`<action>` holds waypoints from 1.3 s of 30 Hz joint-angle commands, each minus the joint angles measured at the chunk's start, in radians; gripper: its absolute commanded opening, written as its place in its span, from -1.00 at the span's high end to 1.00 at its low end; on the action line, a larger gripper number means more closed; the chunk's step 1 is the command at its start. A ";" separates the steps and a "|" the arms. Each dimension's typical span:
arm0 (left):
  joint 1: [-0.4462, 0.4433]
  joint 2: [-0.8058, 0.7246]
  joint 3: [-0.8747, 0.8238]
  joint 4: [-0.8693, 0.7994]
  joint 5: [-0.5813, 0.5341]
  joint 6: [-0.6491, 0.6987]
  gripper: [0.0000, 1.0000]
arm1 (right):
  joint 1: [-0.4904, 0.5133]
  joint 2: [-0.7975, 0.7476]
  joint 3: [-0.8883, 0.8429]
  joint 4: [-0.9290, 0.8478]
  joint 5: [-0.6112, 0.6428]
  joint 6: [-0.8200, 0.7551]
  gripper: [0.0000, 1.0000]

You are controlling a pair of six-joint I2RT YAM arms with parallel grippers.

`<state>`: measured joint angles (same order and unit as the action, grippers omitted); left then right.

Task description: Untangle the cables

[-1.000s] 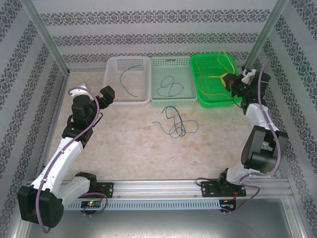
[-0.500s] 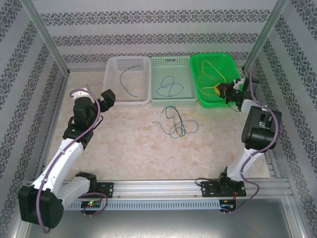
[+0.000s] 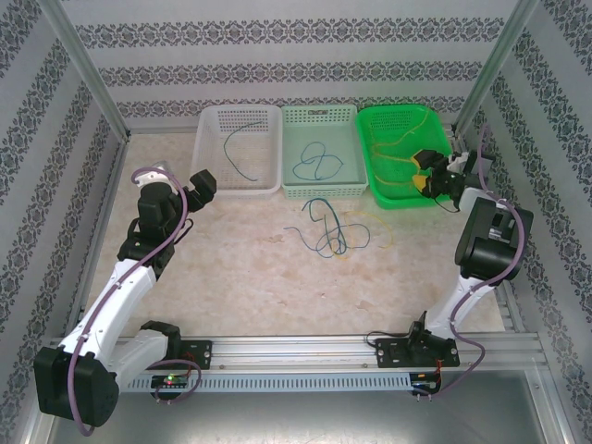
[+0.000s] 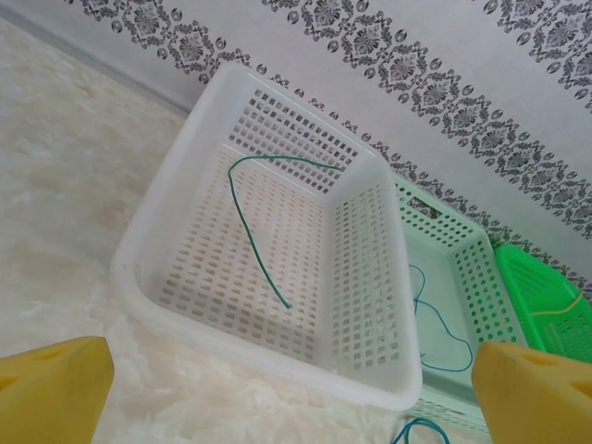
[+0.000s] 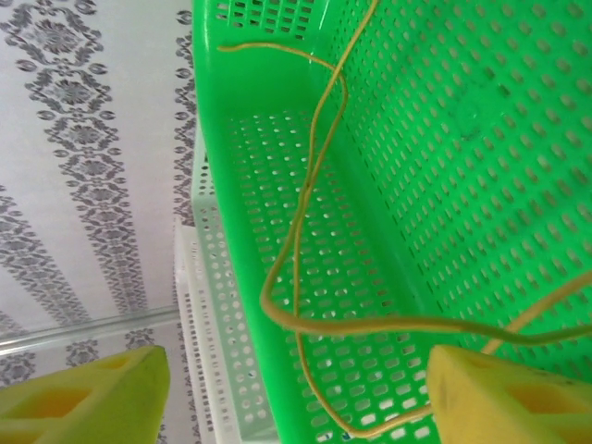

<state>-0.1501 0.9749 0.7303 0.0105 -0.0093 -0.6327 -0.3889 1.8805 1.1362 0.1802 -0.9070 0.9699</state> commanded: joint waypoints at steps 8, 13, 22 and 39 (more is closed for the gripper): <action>0.000 0.014 -0.003 -0.010 0.037 -0.016 -0.99 | 0.010 -0.177 -0.024 -0.047 -0.013 0.000 -0.62; -0.008 0.041 -0.010 -0.002 0.089 -0.025 -0.99 | 0.066 -0.341 -0.058 -0.190 0.029 -0.182 -0.58; -0.266 0.149 0.059 -0.045 0.095 0.113 -0.99 | 0.248 -0.625 -0.250 -0.445 0.266 -0.423 -0.46; -0.324 0.206 0.053 -0.044 0.095 0.089 -0.99 | 0.596 -0.478 -0.363 -0.519 0.510 -0.573 -0.26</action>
<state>-0.4641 1.1934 0.7700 -0.0154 0.0940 -0.5602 0.1883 1.3804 0.7631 -0.3298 -0.4786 0.4427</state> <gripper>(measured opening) 0.997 0.630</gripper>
